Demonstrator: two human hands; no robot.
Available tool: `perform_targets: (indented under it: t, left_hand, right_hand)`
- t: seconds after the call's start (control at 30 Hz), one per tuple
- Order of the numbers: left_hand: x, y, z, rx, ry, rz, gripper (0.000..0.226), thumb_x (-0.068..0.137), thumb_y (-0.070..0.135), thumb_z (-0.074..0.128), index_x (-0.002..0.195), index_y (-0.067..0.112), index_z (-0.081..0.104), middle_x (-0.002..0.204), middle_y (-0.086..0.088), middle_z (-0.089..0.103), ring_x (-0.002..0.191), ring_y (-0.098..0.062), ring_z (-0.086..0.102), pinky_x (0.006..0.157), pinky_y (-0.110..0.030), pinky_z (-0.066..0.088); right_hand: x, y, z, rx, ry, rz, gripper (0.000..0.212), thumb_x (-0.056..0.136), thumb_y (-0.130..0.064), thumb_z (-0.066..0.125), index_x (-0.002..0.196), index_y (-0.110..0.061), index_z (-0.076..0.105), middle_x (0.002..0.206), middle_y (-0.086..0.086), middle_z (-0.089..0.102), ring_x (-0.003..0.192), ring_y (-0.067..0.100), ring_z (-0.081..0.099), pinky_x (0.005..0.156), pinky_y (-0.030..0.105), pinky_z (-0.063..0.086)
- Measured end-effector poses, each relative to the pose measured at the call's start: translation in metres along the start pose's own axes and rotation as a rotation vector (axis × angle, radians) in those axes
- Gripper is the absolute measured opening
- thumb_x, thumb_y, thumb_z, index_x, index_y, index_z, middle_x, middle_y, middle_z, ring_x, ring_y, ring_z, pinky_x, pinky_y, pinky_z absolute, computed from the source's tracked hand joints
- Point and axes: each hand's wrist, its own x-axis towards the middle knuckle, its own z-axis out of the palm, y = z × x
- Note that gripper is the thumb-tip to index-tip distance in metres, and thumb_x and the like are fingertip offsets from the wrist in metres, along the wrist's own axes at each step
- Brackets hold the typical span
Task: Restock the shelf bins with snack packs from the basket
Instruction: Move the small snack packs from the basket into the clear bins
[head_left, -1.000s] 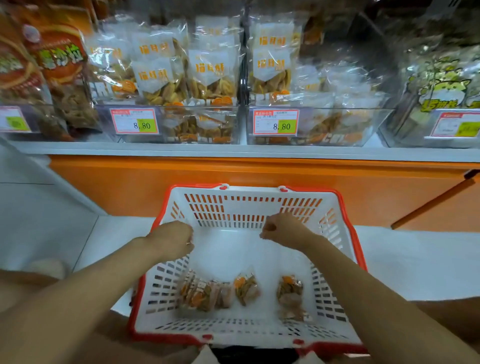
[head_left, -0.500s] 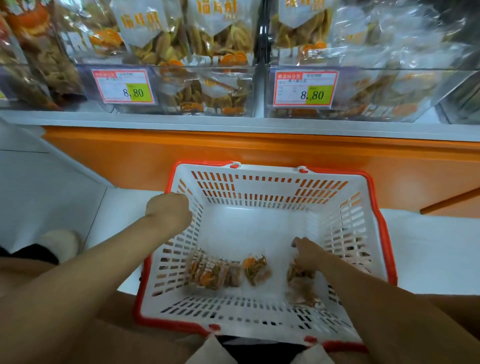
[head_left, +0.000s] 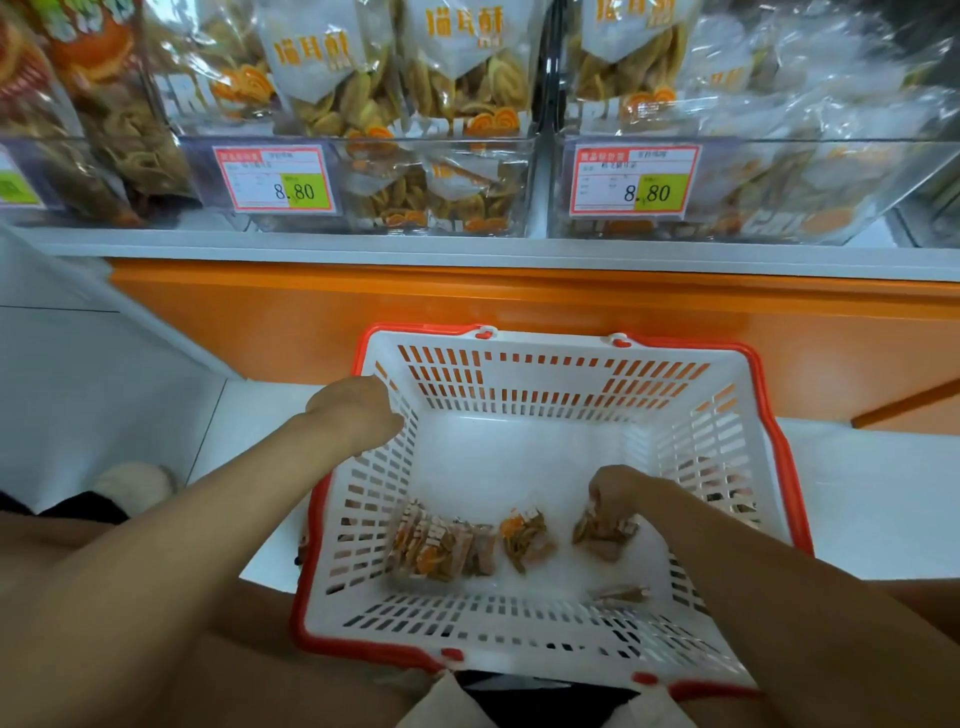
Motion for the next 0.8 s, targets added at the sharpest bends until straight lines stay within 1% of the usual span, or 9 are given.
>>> perform_targets:
  t: [0.07, 0.2, 0.27, 0.33, 0.4, 0.5, 0.57, 0.67, 0.8]
  left_hand:
    - [-0.001, -0.002, -0.001, -0.049, -0.032, 0.026, 0.037, 0.096, 0.033, 0.05, 0.065, 0.013, 0.048, 0.063, -0.002, 0.057, 0.054, -0.013, 0.057, 0.065, -0.027, 0.05]
    - [-0.008, -0.001, -0.001, -0.165, -0.177, 0.067, 0.038, 0.09, 0.038, 0.061, 0.064, 0.01, 0.059, 0.071, -0.005, 0.067, 0.054, -0.012, 0.058, 0.057, -0.022, 0.048]
    - [-0.016, 0.005, -0.003, -0.25, -0.258, 0.099, 0.037, 0.087, 0.043, 0.065, 0.078, 0.006, 0.068, 0.082, -0.005, 0.071, 0.064, -0.013, 0.063, 0.061, -0.02, 0.052]
    - [-0.025, 0.013, -0.006, -0.373, -0.306, 0.178, 0.044, 0.085, 0.046, 0.065, 0.098, 0.004, 0.07, 0.095, -0.005, 0.071, 0.083, -0.015, 0.068, 0.076, -0.024, 0.056]
    - [-0.036, 0.02, -0.012, -0.511, -0.298, 0.298, 0.045, 0.085, 0.047, 0.066, 0.107, 0.007, 0.068, 0.1, -0.001, 0.07, 0.09, -0.011, 0.068, 0.081, -0.023, 0.056]
    - [-0.05, 0.028, -0.024, -0.734, -0.297, 0.428, 0.032, 0.086, 0.033, 0.069, 0.102, 0.006, 0.067, 0.096, 0.004, 0.072, 0.093, -0.01, 0.068, 0.083, -0.021, 0.055]
    - [-0.056, 0.03, -0.033, -0.825, -0.288, 0.48, 0.022, 0.083, 0.023, 0.072, 0.093, 0.003, 0.069, 0.095, -0.003, 0.074, 0.094, -0.015, 0.07, 0.084, -0.024, 0.055]
    - [-0.061, 0.031, -0.045, -0.921, -0.224, 0.501, 0.007, 0.081, 0.014, 0.073, 0.082, 0.008, 0.072, 0.096, -0.012, 0.074, 0.089, -0.017, 0.071, 0.081, -0.024, 0.056]
    - [-0.066, 0.032, -0.064, -1.026, -0.167, 0.53, 0.021, 0.082, 0.01, 0.07, 0.103, 0.006, 0.07, 0.096, -0.009, 0.074, 0.088, -0.016, 0.071, 0.078, -0.021, 0.056]
  right_hand:
    - [-0.01, -0.005, -0.021, 0.11, 0.007, -0.028, 0.013, 0.083, -0.016, 0.067, 0.088, -0.008, 0.059, 0.075, 0.001, 0.049, 0.062, 0.012, 0.045, 0.056, 0.02, 0.038]
    - [-0.052, -0.018, -0.075, 0.402, 0.028, -0.086, 0.048, 0.081, -0.026, 0.074, 0.123, -0.009, 0.059, 0.114, 0.007, 0.063, 0.095, 0.019, 0.06, 0.083, 0.025, 0.051]
    - [-0.075, -0.025, -0.101, 0.448, 0.12, -0.16, 0.047, 0.084, -0.027, 0.07, 0.127, -0.016, 0.058, 0.123, 0.004, 0.061, 0.102, 0.018, 0.059, 0.09, 0.027, 0.049]
    - [-0.103, -0.033, -0.123, 0.511, 0.219, -0.245, 0.04, 0.085, -0.03, 0.069, 0.123, -0.024, 0.06, 0.122, -0.002, 0.06, 0.106, 0.016, 0.057, 0.096, 0.031, 0.045]
    - [-0.133, -0.038, -0.138, 0.59, 0.295, -0.332, 0.03, 0.084, -0.034, 0.069, 0.114, -0.028, 0.062, 0.11, -0.008, 0.065, 0.1, 0.012, 0.06, 0.093, 0.03, 0.045]
    - [-0.174, -0.045, -0.149, 0.665, 0.391, -0.483, 0.018, 0.082, -0.033, 0.071, 0.098, -0.027, 0.067, 0.09, -0.006, 0.071, 0.086, 0.012, 0.066, 0.08, 0.027, 0.049]
    - [-0.193, -0.046, -0.151, 0.687, 0.448, -0.533, 0.013, 0.079, -0.03, 0.073, 0.091, -0.028, 0.069, 0.082, -0.006, 0.072, 0.077, 0.008, 0.066, 0.074, 0.024, 0.049]
    - [-0.211, -0.046, -0.155, 0.725, 0.544, -0.544, 0.02, 0.076, -0.046, 0.067, 0.084, -0.029, 0.072, 0.079, -0.004, 0.071, 0.07, 0.007, 0.064, 0.071, 0.024, 0.05]
    - [-0.233, -0.045, -0.163, 0.82, 0.656, -0.508, 0.039, 0.092, -0.044, 0.052, 0.071, -0.019, 0.074, 0.067, -0.004, 0.07, 0.056, 0.001, 0.059, 0.063, 0.014, 0.047]
